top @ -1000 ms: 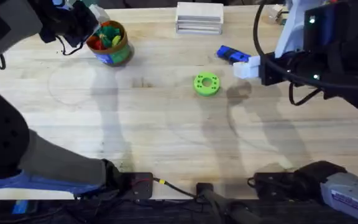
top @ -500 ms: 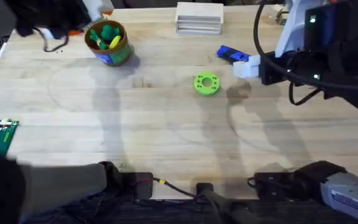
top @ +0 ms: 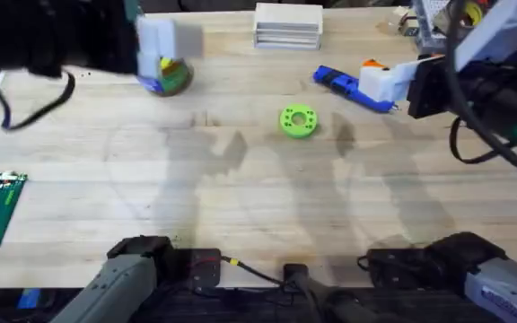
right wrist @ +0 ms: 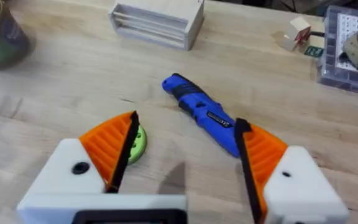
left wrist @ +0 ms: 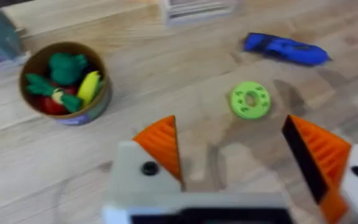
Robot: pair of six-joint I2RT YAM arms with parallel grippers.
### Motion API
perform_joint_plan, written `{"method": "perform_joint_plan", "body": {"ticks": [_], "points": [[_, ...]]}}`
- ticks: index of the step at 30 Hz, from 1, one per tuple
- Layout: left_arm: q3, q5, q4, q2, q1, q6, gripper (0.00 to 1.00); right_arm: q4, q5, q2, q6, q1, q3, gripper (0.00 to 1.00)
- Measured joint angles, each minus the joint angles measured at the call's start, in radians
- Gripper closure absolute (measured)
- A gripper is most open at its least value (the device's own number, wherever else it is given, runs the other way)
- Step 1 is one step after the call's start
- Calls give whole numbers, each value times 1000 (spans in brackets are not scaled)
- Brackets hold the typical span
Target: Pick up the gripper from the table and insert it into the empty holder that is missing its gripper. Then pick up a screw, insert it into the mounting hole, and use the screwdriver to tighten it. Finally, clean up the table by picking up the vegetable and placing it into the bucket.
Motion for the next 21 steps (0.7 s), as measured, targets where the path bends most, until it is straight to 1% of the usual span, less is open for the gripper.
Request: {"method": "perform_joint_plan", "body": {"ticks": [2, 3, 4, 6, 8, 9, 10, 13, 15, 16, 17, 21], "points": [[0, 4, -37, -43, -49, 11, 18, -1, 0, -26, 0, 0, 0, 19], [0, 6, -52, -63, -74, 16, 101, -2, 0, -36, 0, 0, 0, 21], [0, 6, -62, -78, -92, 19, 216, -3, 0, -47, 0, 0, 0, 20], [0, 7, -78, -104, -124, 25, 531, -3, 0, -65, 0, 0, 0, 19], [0, 7, -93, -122, -143, 29, 856, -4, 0, -79, 0, 0, 0, 19], [0, 7, -99, -127, -149, 35, 943, -6, 0, -85, 0, 0, 0, 19], [0, 7, -105, -131, -153, 41, 875, -11, 0, -92, 0, 0, 0, 19], [0, 7, -128, -131, -154, 40, 390, -19, 0, -109, 0, 0, 0, 19], [0, 6, -130, -127, -154, 39, 83, -19, 0, -118, 0, 0, 0, 19], [0, 7, -130, -127, -154, 38, 28, -19, 0, -121, 0, 0, 0, 19], [0, 6, -130, -127, -154, 39, 12, -19, 0, -123, 0, 0, 0, 19], [0, 7, -130, -127, -154, 40, 7, -24, 0, -123, 0, 0, 0, 19]]}}
